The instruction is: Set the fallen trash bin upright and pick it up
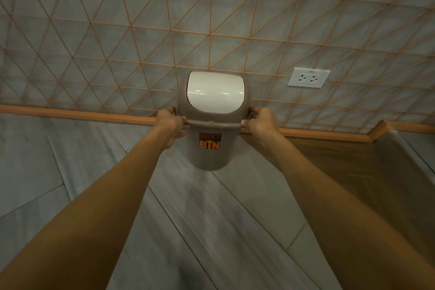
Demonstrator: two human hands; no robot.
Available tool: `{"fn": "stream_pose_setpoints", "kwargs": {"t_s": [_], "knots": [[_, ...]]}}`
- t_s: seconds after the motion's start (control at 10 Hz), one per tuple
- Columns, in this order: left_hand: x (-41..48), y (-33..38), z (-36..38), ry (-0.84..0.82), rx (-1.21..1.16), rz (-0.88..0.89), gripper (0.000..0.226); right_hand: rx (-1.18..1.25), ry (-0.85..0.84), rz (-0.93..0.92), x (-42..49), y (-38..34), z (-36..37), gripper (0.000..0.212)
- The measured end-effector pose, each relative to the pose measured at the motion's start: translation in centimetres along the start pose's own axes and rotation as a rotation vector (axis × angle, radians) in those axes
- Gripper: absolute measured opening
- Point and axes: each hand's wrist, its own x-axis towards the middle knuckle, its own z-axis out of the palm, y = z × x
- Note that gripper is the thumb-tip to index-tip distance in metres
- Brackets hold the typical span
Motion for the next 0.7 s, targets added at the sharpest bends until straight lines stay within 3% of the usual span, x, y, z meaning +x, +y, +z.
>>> {"fn": "stream_pose_setpoints", "kwargs": {"t_s": [0.4, 0.6, 0.7], "knots": [[1.0, 0.8, -0.7, -0.027, 0.128, 0.019, 0.051, -0.002, -0.034, -0.013, 1.3, -0.5, 0.7, 0.049], [-2.1, 2.5, -1.4, 0.062, 0.458, 0.154, 0.051, -0.076, -0.022, -0.036, -1.7, -2.7, -1.7, 0.055], [-5.4, 5.2, -1.7, 0.083, 0.665, 0.262, 0.068, -0.134, -0.037, -0.048, -4.1, -5.6, -4.8, 0.047]]}}
